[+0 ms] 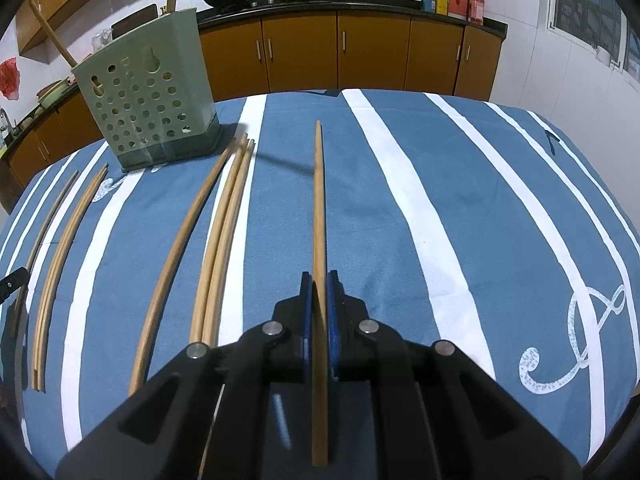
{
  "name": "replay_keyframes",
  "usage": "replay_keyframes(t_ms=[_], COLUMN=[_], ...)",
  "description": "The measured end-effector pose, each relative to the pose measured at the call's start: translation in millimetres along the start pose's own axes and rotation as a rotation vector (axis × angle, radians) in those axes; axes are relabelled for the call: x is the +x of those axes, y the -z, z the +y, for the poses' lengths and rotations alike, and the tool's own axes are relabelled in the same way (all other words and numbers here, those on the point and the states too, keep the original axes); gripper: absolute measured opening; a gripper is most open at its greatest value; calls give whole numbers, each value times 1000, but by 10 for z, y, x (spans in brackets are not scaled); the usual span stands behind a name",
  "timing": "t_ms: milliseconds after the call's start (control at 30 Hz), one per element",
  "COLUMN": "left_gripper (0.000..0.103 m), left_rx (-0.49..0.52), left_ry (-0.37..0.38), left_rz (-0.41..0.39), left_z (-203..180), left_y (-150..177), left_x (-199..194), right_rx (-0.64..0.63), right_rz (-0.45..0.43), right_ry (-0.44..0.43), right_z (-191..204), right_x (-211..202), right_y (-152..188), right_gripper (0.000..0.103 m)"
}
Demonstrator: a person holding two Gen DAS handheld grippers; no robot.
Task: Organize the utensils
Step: 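Lower the left gripper to grasp another chopstick while the right gripper grasps one too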
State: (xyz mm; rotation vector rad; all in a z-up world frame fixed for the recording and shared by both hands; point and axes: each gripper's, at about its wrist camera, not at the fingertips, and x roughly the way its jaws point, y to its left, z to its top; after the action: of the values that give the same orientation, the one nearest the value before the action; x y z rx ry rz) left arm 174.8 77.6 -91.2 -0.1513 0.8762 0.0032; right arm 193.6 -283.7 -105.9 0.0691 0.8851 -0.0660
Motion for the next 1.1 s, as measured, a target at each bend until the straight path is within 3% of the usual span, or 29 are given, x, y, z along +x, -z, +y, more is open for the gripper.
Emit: replay_keyframes(t_ms=[1100], left_gripper=[9], left_rx=[4], left_ry=[-5], left_rz=[1], left_z=[-2], left_y=[0], left_x=[-3], right_rx=[-3], right_rz=[-1], right_ry=[1], right_z=[-8], right_x=[0], right_y=[0], right_gripper=[9])
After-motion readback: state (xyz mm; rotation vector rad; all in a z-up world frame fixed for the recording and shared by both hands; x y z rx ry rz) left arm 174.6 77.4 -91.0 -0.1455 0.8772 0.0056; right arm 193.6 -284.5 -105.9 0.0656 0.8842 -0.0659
